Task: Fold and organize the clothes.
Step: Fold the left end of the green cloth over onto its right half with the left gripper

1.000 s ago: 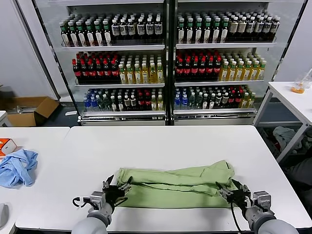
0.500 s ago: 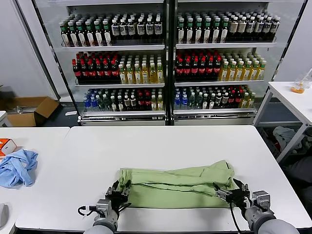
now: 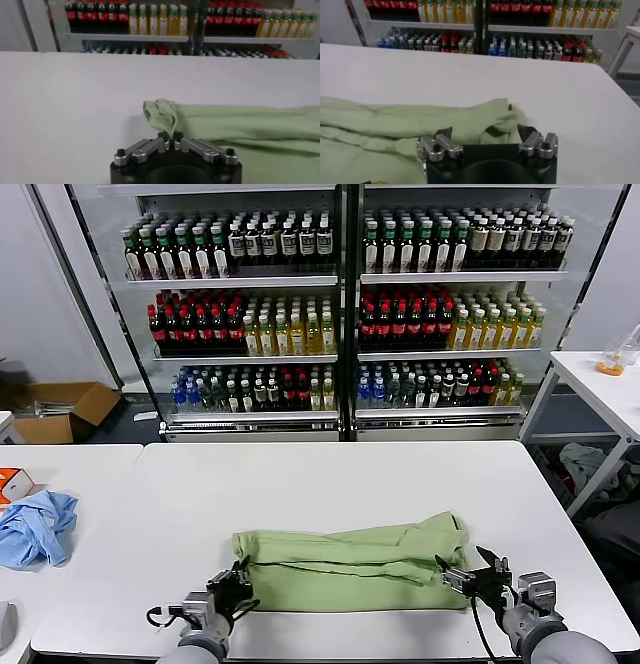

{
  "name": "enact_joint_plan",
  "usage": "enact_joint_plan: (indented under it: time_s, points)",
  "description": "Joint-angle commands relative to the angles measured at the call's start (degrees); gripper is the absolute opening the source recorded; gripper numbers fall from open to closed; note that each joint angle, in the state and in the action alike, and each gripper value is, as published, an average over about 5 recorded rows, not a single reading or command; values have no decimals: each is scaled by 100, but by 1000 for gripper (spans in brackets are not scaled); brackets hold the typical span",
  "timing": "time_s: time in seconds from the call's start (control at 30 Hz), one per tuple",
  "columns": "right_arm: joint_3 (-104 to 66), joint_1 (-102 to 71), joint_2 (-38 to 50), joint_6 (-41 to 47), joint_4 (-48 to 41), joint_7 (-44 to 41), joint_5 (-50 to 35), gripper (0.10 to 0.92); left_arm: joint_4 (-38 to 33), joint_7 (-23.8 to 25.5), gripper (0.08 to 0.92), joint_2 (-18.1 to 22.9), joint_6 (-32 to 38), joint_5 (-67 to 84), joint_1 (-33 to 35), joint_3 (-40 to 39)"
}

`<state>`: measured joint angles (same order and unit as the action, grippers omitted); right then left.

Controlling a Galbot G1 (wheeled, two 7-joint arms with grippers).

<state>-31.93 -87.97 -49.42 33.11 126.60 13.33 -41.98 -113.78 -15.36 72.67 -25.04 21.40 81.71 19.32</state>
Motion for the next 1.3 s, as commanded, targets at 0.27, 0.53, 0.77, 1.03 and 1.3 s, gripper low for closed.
enact_joint_plan:
  time_s: [0.27, 0.53, 0.77, 1.03, 1.3]
  points:
    - [-21, 427, 128, -2, -83, 10, -188, 823, -58, 163, 95, -1343, -92, 1998, 234, 3142]
    - [-27, 424, 156, -3, -31, 10, -195, 823, -1289, 311, 95, -889, -434, 4555, 199, 3013]
    - [7, 452, 160, -2, -64, 16, -175, 823, -1620, 493, 95, -75, -525, 5198, -161, 1438]
    - [6, 472, 143, -3, -91, 16, -157, 823, -695, 482, 95, 469, -489, 4765, -807, 68]
    - [13, 487, 108, -2, -101, 20, -149, 823, 86, 390, 95, 693, -382, 4059, -1176, -828]
